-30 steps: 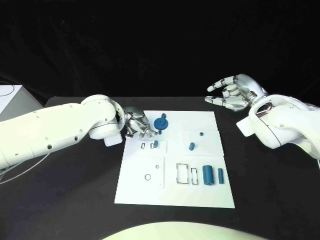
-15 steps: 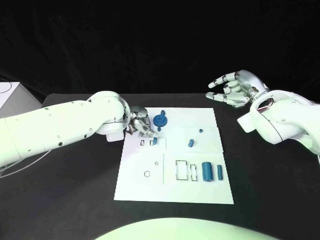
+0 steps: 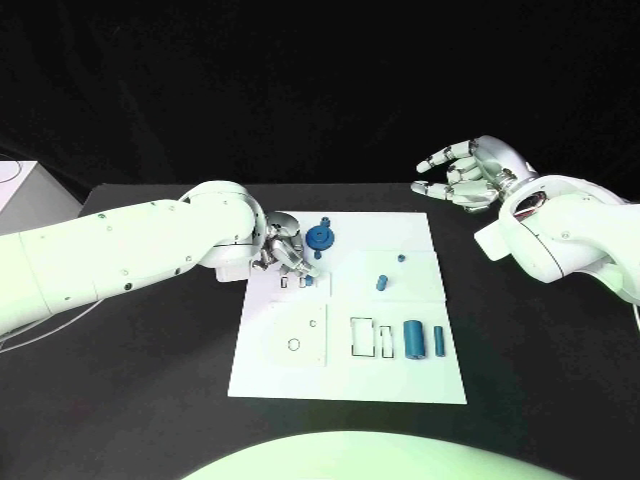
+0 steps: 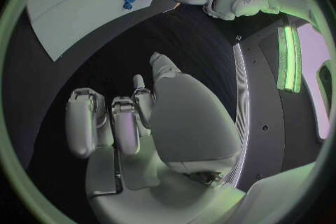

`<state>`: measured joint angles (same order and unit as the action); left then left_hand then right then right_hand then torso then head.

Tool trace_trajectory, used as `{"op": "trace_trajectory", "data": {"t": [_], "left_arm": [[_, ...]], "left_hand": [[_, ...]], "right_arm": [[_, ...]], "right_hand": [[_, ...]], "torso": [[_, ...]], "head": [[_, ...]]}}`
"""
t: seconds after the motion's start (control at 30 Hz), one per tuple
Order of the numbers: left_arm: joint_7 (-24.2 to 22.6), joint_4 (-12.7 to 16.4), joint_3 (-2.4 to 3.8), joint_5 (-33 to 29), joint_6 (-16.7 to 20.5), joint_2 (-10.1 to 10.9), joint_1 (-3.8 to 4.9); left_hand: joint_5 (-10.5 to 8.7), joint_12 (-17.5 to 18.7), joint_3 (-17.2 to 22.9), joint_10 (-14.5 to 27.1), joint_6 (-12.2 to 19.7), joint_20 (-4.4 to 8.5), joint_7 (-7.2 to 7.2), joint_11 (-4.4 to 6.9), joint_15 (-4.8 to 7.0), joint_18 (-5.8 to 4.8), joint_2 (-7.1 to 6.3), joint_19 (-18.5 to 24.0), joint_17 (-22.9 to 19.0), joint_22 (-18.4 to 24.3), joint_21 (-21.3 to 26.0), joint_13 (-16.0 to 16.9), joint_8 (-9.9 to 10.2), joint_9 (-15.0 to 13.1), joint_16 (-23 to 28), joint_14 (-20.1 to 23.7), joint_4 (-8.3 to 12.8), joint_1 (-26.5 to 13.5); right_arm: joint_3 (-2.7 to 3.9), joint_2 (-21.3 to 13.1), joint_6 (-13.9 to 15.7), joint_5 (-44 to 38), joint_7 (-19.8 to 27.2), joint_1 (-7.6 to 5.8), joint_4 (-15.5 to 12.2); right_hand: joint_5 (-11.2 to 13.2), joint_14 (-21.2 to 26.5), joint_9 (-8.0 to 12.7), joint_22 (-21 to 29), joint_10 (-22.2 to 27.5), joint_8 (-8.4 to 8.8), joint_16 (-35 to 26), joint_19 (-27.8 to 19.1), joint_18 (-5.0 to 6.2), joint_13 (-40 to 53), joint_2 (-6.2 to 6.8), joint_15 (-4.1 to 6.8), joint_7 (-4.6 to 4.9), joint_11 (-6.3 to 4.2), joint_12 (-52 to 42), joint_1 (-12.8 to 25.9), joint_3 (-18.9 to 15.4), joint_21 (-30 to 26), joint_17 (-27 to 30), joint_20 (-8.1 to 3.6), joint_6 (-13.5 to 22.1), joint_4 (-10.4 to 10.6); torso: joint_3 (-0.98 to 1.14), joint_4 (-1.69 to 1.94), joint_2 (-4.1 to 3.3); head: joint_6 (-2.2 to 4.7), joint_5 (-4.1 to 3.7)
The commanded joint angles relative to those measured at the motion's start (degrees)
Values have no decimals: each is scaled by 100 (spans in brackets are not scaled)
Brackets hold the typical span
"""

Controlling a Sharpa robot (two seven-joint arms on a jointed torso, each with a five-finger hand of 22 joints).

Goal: Assemble the parts on the task board

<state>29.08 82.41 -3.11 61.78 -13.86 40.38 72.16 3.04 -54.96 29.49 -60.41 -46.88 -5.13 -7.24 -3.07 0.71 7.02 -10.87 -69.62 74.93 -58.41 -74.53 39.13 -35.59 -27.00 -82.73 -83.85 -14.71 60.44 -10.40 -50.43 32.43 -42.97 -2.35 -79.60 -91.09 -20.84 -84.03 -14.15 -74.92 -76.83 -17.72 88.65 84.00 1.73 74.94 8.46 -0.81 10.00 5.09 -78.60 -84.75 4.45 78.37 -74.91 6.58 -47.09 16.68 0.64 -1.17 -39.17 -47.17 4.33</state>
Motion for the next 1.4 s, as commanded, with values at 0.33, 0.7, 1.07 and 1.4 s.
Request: {"op": "trace_trajectory", "data": {"t": [0.33,0.7,1.07,1.4], "left_arm": [[21,11,-6,27,-210,-53,8],[21,-7,-8,13,-349,-90,8],[22,-44,-11,0,-355,-138,7],[21,-93,-15,-27,-354,-173,7]], "left_hand": [[-20,-55,-14,-16,-1,-10,26,31,8,-59,13,-52,406,-41,-44,40,-69,-40,-48,-153,-36,-29],[-18,-85,-6,-20,-29,-2,47,49,21,-63,43,-56,426,-72,-68,71,-138,-114,-63,-157,-18,48],[-17,-104,37,-19,-21,7,60,62,32,-65,88,-53,438,-92,-86,94,-184,-184,-70,-158,25,142],[-17,-111,65,-22,-18,11,63,65,35,-66,137,-56,455,-106,-96,102,-200,-214,-81,-164,20,157]], "right_arm": [[3,34,-90,-68,-17,-2,24],[3,63,-111,-85,-27,-2,42],[3,80,-130,-89,-39,-2,49],[3,96,-147,-91,-43,-1,41]], "right_hand": [[-36,-504,8,-710,57,25,-34,71,110,113,46,13,-2,2,29,7,37,-40,-1201,-15,37,-10],[-36,-504,8,-710,57,25,-34,71,110,113,46,13,-2,2,29,7,37,-40,-1201,-15,37,-10],[-37,-501,9,-700,61,23,-41,64,113,108,43,13,-2,2,33,9,44,-56,-1190,-14,36,-11],[-44,-500,11,-702,56,16,-42,66,113,111,26,12,-2,3,30,23,62,-55,-1191,-12,31,-8]], "torso": [[4,-2,0],[4,-3,-4],[2,-3,-2],[3,1,-4]], "head": [[-31,-7],[-51,-18],[-80,-29],[-115,-37]]}}
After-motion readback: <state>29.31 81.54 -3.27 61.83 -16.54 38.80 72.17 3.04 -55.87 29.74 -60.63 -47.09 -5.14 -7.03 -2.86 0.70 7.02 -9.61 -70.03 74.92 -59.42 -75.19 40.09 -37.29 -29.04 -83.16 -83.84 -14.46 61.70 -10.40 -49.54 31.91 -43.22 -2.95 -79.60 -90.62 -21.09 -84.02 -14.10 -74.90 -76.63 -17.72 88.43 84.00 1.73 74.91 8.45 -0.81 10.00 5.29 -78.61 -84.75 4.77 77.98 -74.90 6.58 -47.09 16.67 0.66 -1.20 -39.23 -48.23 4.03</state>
